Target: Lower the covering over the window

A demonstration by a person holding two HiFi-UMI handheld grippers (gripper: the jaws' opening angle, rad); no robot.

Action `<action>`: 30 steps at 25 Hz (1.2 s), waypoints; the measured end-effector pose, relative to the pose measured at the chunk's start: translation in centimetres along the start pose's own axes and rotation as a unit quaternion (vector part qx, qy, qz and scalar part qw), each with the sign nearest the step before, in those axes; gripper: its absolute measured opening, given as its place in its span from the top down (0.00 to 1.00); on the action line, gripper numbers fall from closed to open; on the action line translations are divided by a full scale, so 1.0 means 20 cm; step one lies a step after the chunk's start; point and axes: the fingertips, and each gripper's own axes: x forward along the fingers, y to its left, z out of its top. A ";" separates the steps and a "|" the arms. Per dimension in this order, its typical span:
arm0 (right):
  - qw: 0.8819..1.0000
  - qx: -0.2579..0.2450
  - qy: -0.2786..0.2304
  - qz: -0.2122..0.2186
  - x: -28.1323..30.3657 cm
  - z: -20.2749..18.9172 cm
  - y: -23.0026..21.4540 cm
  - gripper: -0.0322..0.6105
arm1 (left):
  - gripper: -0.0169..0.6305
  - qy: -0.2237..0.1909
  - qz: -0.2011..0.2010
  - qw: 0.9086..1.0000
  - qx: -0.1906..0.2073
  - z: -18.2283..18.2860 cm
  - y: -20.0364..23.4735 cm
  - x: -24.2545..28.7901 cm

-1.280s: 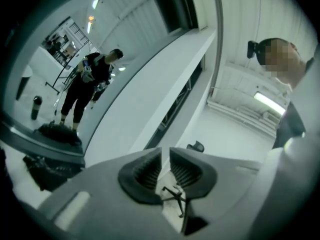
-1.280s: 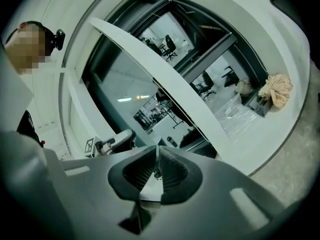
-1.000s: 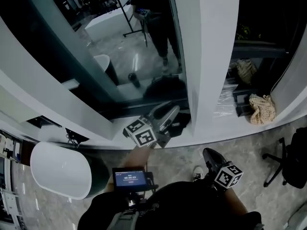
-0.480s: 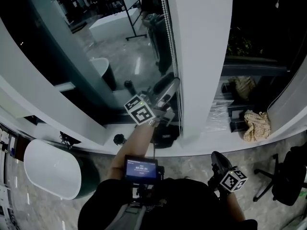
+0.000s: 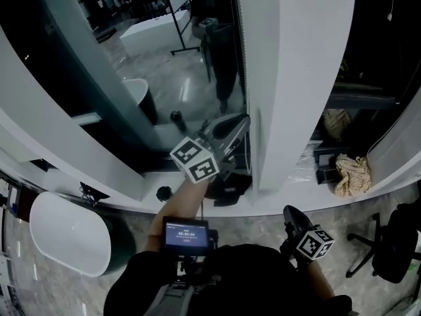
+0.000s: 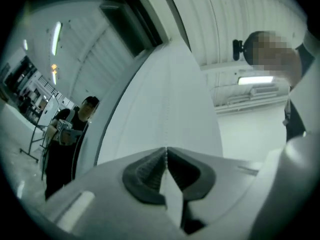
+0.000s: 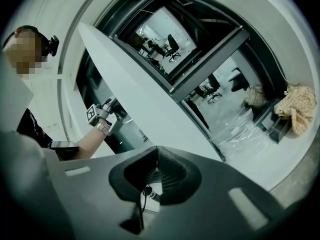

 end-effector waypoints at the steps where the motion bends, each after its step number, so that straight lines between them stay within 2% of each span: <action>1: 1.000 -0.002 0.004 0.007 0.03 -0.02 0.03 0.94 | 0.95 0.006 0.000 1.000 0.008 0.00 0.00 -0.02; 2: 1.000 -0.005 0.006 0.013 0.07 -0.02 0.06 0.94 | 0.95 0.022 0.002 1.000 0.022 -0.03 -0.01 -0.03; 4: 1.000 -0.013 0.009 0.024 0.13 -0.03 0.12 0.94 | 0.95 0.084 0.015 0.994 0.067 -0.18 -0.01 -0.09; 6: 0.999 -0.025 0.011 0.032 0.17 -0.05 0.17 0.94 | 0.95 0.182 0.032 0.979 0.082 -0.52 0.01 -0.23; 7: 0.999 -0.031 0.014 0.035 0.18 -0.07 0.19 0.94 | 0.95 0.241 0.040 0.968 0.067 -0.75 0.00 -0.35; 8: 0.998 -0.036 0.018 0.038 0.20 -0.09 0.21 0.94 | 0.95 0.303 0.045 0.951 0.042 -0.99 -0.02 -0.49; 10: 0.998 -0.043 0.017 0.045 0.22 -0.08 0.27 0.94 | 0.95 0.416 0.045 0.908 -0.007 -1.47 -0.13 -0.83; 11: 0.998 -0.047 0.011 0.051 0.23 -0.06 0.31 0.94 | 0.95 0.452 0.041 0.890 -0.026 -1.66 -0.22 -0.99; 12: 0.997 -0.053 0.000 0.059 0.24 -0.01 0.37 0.94 | 0.95 0.472 0.036 0.880 -0.046 -1.78 -0.32 -1.11; 13: 0.996 -0.063 -0.014 0.069 0.24 0.06 0.44 0.93 | 0.95 0.479 0.030 0.875 -0.067 -1.84 -0.42 -1.20; 14: 0.993 -0.076 -0.031 0.083 0.25 0.14 0.52 0.92 | 0.95 0.479 0.021 0.874 -0.084 -1.87 -0.51 -1.25; 16: 0.984 -0.110 -0.071 0.124 0.26 0.34 0.73 0.89 | 0.95 0.468 0.011 0.878 -0.102 -1.88 -0.62 -1.28; 19: 0.959 -0.164 -0.129 0.194 0.25 0.64 1.09 0.83 | 0.95 0.456 0.011 0.882 -0.115 -1.87 -0.65 -1.29; 21: 0.943 -0.193 -0.156 0.221 0.24 0.82 1.27 0.82 | 0.95 0.454 0.009 0.883 -0.118 -1.87 -0.66 -1.31; 23: 0.934 -0.207 -0.168 0.236 0.25 0.97 1.40 0.80 | 0.95 0.455 0.007 0.883 -0.113 -1.86 -0.67 -1.32; 26: 0.927 -0.221 -0.167 0.253 0.28 1.14 1.59 0.77 | 0.95 0.454 0.006 0.884 -0.112 -1.86 -0.67 -1.34; 30: 0.917 -0.251 -0.153 0.268 0.31 1.20 1.78 0.76 | 0.95 0.448 0.003 0.886 -0.119 -1.85 -0.70 -1.35</action>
